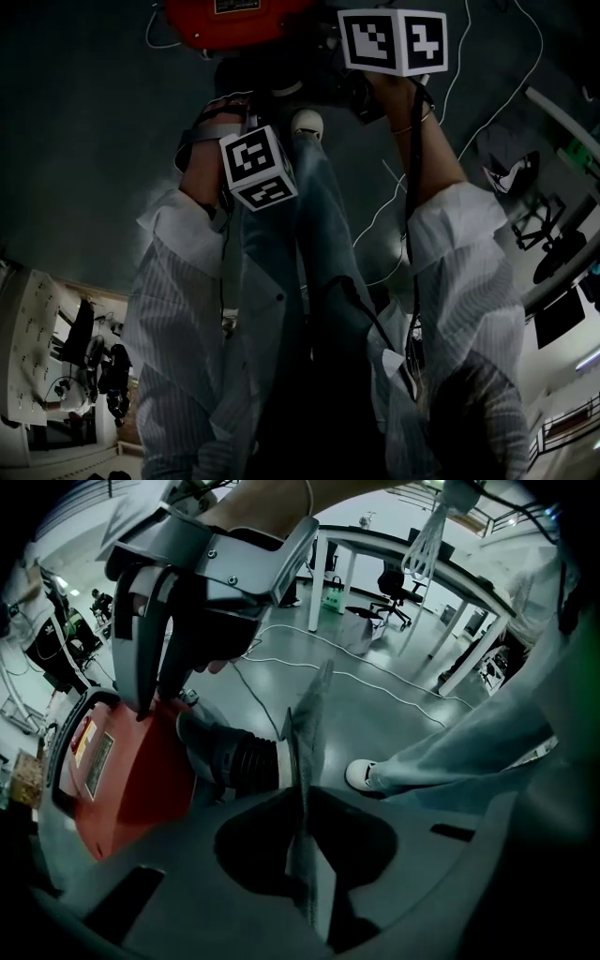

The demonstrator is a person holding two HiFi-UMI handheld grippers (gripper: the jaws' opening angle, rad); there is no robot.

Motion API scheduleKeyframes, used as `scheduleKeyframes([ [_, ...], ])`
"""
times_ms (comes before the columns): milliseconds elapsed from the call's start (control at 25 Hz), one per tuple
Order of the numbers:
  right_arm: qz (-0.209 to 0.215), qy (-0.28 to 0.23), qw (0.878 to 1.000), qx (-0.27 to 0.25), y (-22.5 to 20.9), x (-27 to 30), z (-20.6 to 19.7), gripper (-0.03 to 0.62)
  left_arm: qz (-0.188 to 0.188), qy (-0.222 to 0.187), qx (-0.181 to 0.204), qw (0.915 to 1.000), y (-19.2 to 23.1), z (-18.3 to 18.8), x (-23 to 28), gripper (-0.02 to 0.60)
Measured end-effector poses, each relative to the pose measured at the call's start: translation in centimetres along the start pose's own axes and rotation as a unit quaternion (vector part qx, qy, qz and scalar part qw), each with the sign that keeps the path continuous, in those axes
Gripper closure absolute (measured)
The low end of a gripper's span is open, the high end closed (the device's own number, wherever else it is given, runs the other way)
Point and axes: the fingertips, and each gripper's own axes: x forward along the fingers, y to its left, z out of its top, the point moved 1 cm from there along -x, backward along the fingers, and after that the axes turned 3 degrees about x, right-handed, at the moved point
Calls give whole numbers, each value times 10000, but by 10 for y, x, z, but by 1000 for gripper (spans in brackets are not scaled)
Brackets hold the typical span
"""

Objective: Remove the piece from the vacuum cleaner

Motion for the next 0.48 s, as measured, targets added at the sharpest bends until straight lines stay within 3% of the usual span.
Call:
scheduleKeyframes([
  [200,-9,15,10000,-33,0,0,1,425,-142,-29,-87,9999,-6,1,-2,540],
  [360,1,-13,10000,-15,0,0,2,427,-451,-42,107,9989,-32,1,1,554],
  [480,26,-67,10000,-60,1,0,1,435,-334,-14,54,9994,-41,-4,4,554],
])
